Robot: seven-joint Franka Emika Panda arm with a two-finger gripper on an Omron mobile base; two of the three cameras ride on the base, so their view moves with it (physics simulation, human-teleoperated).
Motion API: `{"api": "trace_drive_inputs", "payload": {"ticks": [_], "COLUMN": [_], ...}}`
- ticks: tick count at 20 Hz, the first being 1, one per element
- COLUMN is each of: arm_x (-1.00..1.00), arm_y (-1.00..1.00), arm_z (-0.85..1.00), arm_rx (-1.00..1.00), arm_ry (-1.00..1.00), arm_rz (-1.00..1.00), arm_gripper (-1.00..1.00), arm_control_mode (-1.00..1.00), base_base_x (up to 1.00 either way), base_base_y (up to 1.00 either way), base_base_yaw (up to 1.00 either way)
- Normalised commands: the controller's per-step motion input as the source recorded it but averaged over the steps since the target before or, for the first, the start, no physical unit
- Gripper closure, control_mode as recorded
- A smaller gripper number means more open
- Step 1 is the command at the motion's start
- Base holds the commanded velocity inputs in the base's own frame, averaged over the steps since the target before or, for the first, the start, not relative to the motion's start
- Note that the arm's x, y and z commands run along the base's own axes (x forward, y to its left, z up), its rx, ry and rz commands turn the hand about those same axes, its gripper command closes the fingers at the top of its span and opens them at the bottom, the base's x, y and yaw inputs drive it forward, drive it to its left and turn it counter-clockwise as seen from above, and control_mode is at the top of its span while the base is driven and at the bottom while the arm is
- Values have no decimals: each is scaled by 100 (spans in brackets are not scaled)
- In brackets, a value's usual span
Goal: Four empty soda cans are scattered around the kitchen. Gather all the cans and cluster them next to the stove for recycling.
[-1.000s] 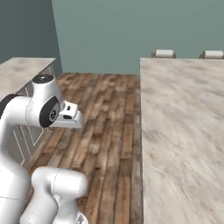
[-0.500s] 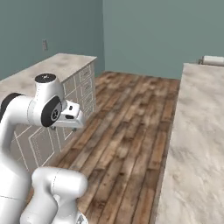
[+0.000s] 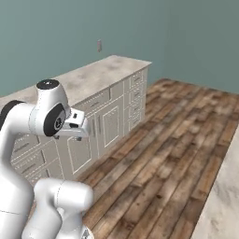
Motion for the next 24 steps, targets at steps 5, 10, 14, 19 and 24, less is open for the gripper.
{"api": "trace_drive_inputs", "payload": {"ticks": [5,10,14,19,24], "arm_x": [0,0,0,0,0], "arm_y": [0,0,0,0,0], "arm_z": [0,0,0,0,0], "arm_rx": [0,0,0,0,0], "arm_ry": [0,0,0,0,0], "arm_rz": [0,0,0,0,0], "arm_gripper": [-100,-100,-100,-100,-100], "arm_control_mode": [100,100,100,100,100], "base_base_x": [65,84,78,30,-6], "base_base_y": [16,7,9,31,20], "base_base_yaw": [23,12,6,21,46]}}
